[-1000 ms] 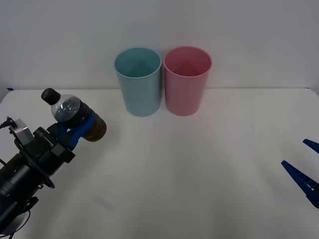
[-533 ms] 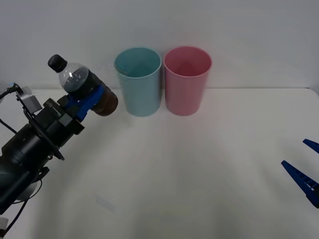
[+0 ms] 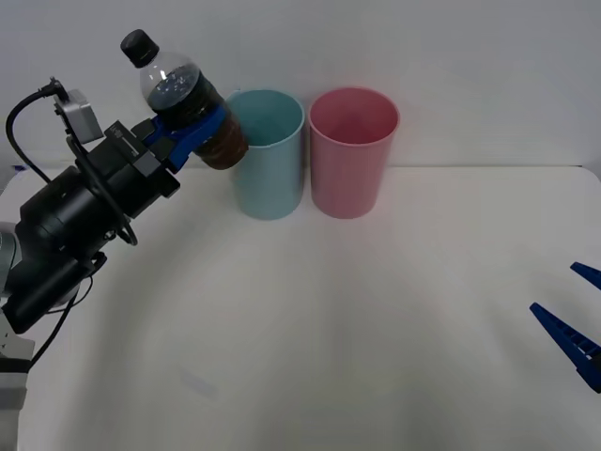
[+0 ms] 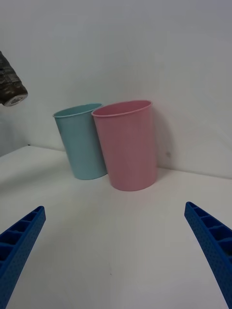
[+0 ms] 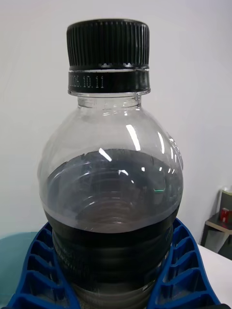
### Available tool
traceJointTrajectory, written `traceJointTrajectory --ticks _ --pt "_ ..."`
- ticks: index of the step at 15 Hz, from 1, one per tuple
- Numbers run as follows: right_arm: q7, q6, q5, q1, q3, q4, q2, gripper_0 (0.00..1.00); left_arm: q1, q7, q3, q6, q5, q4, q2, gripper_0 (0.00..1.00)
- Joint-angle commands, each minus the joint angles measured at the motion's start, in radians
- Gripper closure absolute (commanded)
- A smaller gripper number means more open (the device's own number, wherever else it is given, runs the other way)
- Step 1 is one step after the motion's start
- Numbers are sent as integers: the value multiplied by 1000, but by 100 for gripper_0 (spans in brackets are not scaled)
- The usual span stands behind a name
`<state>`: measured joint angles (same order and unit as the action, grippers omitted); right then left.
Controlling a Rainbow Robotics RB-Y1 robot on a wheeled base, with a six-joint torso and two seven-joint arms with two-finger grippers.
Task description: Grasp the object on the table and drop it into the matching bin: aluminum can to the light blue bin, PET bottle to the pink bin.
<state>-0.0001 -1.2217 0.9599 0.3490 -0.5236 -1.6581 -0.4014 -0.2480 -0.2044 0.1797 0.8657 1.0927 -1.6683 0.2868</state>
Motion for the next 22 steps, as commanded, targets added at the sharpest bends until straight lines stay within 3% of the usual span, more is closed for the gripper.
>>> traceJointTrajectory --ticks 1,9,13,18,22 --pt "0 0 0 0 0 0 0 0 -91 -1 -28 -13 19 56 0 100" --pt "0 0 0 0 0 0 0 0 -425 26 -89 -25 64 401 -2 100" --pt "0 0 0 0 0 0 0 0 -580 125 -138 -60 84 598 -12 100" --pt "0 0 0 0 0 0 0 0 -714 206 -146 -166 210 751 -107 100" --pt "0 0 0 0 0 0 0 0 -780 289 -157 -269 257 832 -181 100"
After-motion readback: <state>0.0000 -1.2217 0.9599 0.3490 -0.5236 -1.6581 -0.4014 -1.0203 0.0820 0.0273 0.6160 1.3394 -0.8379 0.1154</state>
